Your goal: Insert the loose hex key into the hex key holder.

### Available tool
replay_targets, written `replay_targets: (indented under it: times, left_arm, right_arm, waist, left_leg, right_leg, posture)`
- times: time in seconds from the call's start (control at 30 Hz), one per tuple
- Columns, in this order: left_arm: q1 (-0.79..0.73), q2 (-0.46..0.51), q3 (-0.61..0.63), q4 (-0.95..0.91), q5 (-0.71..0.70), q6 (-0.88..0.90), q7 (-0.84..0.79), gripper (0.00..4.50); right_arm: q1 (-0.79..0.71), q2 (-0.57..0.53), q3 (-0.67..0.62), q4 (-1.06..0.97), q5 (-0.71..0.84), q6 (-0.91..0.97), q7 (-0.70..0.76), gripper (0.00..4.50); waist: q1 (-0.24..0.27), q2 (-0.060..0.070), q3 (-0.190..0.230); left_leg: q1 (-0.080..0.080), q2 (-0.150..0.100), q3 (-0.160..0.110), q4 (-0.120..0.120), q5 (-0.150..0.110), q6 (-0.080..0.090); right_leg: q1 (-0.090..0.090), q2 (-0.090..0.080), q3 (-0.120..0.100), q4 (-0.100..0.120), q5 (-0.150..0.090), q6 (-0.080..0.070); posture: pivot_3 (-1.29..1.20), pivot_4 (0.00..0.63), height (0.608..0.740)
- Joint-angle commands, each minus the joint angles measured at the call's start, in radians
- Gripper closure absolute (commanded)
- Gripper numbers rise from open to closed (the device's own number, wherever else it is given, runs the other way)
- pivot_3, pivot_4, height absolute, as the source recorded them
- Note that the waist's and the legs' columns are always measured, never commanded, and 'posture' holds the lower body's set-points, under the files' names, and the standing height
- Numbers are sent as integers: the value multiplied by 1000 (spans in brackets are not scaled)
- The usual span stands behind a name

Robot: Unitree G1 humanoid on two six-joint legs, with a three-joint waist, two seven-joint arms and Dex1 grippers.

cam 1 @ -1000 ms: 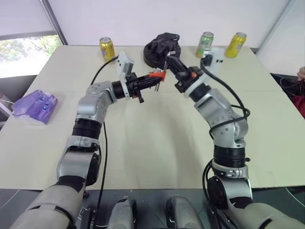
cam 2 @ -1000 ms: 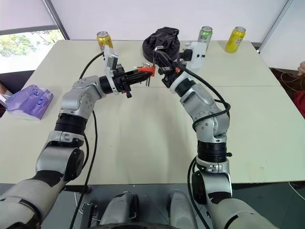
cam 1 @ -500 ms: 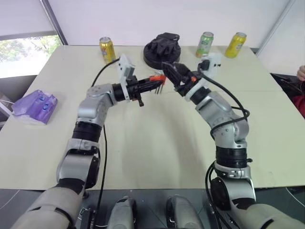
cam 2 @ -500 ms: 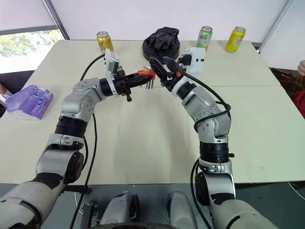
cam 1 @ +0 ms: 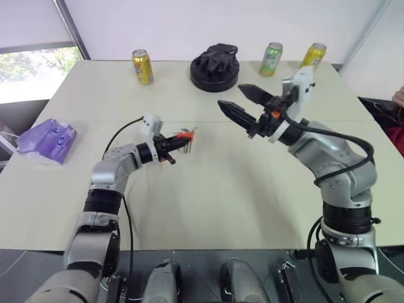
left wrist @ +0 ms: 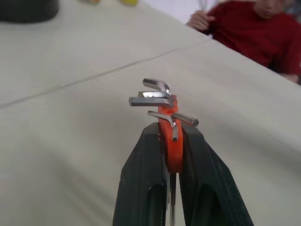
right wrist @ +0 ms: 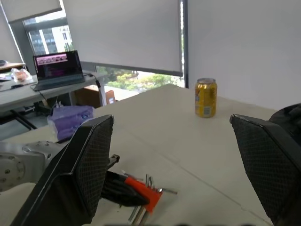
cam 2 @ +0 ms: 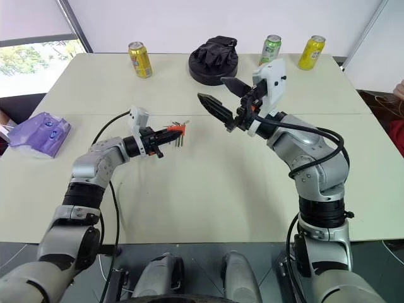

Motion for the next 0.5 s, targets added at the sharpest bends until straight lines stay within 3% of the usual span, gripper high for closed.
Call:
replay_targets:
  times: [0.03,0.2,0.33,0.37,0.5]
  left_arm:
    - [32,-30,57,-79,-71,131,109,4500]
    - [61,-41,92,-97,-67,241,257,2419]
    - [110,-14,73,-107,7,196,339,228]
    - [126,6,57,-113,42,173,359,47]
    - [180,93,14,-155,147,47,383,47]
  right_arm:
    - [-7,46,9,9,-22,-44,-27,385]
    - [3,96,22,20,-36,-60,-41,345]
    - [11,106,17,28,-39,-63,-46,345]
    - [15,104,15,26,-41,-63,-46,345]
    - [42,86,4,15,-46,-58,-48,345]
  waist:
    - [0,0,0]
    - [0,0,0]
    - [-1,0,0]
    - [-1,0,0]
    - [-11,0,0]
  left_leg:
    - [0,0,0,0,0,0]
    - [0,0,0,0,0,0]
    - [0,0,0,0,0,0]
    - [1,0,0,0,0,0]
    - [7,0,2,-3,0,0]
  right_leg:
    - [0,0,0,0,0,0]
    - [0,0,0,0,0,0]
    - [0,0,0,0,0,0]
    - [0,0,0,0,0,0]
    - [2,0,1,1,0,0]
  posture:
    - [0,150,740]
    - [0,150,740]
    - [0,150,740]
    - [0,150,740]
    - [0,150,740]
